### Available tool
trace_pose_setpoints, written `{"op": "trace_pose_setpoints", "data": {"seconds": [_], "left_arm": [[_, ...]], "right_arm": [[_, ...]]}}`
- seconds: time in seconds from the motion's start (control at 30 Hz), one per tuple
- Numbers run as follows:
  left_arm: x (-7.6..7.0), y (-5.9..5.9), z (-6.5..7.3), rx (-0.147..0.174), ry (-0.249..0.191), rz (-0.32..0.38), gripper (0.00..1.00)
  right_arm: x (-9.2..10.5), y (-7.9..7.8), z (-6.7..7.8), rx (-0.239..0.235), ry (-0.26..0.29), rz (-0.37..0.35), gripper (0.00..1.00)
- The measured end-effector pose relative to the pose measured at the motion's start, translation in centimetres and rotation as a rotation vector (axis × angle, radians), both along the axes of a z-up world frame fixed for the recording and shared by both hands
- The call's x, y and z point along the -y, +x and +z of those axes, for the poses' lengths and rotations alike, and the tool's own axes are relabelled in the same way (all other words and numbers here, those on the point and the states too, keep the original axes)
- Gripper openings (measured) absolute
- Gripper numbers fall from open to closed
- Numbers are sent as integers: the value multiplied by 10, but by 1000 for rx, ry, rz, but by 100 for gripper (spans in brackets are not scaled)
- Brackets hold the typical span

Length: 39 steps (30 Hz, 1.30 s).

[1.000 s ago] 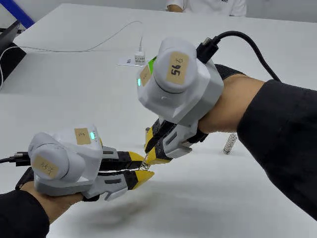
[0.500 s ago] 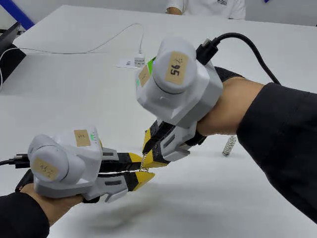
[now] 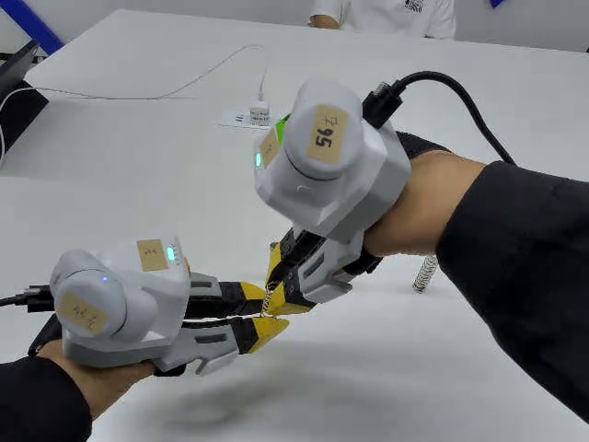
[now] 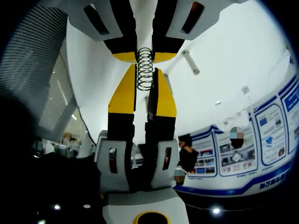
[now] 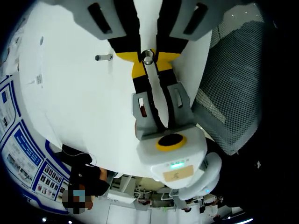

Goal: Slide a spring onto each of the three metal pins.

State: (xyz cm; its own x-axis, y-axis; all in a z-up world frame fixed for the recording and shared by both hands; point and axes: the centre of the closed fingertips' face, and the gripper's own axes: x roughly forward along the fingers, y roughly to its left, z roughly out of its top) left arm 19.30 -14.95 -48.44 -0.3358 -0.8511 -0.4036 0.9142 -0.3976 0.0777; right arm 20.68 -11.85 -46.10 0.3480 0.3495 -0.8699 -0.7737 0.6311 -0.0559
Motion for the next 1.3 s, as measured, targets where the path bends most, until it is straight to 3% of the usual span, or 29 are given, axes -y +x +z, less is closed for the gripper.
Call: {"op": "trace_pose_setpoints", "data": {"seconds": [0.37,0.73,1.3], "left_arm": [[1,2,1,-9,-4,7,12],[-2,8,-1,-40,7,42,24],[-4,19,0,-65,9,94,40]], "right_arm": [[2,4,0,0,4,-5,12],[8,6,2,2,-1,-15,12],[32,12,16,27,-15,-70,12]]}}
